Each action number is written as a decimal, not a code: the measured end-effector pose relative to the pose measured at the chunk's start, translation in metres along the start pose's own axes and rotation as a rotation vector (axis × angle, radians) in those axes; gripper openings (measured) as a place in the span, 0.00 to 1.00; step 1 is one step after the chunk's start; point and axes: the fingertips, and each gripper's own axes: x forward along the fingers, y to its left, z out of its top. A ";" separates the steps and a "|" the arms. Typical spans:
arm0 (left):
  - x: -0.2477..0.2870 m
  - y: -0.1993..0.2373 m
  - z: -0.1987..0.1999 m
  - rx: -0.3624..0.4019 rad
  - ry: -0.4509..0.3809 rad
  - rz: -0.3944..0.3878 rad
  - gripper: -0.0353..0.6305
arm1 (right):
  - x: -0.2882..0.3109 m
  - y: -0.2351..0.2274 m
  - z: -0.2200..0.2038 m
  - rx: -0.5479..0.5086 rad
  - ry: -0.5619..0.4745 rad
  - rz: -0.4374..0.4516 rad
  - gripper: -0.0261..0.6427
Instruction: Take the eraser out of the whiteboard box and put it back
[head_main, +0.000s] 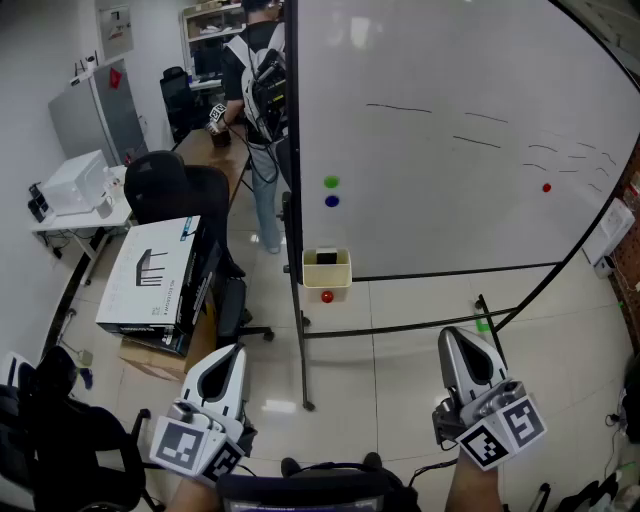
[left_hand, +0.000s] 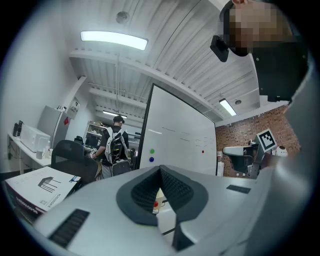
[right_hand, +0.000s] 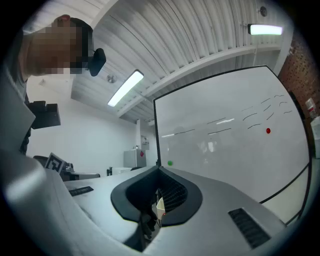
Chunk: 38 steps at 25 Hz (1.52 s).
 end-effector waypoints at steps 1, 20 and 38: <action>0.001 0.006 0.000 -0.003 -0.003 -0.007 0.09 | 0.005 0.004 -0.003 -0.004 0.002 -0.006 0.07; 0.095 0.044 -0.006 0.033 0.032 0.034 0.09 | 0.110 -0.054 -0.031 0.029 0.047 0.028 0.07; 0.161 0.126 -0.017 0.032 0.075 -0.010 0.09 | 0.244 -0.051 -0.114 0.048 0.236 -0.005 0.18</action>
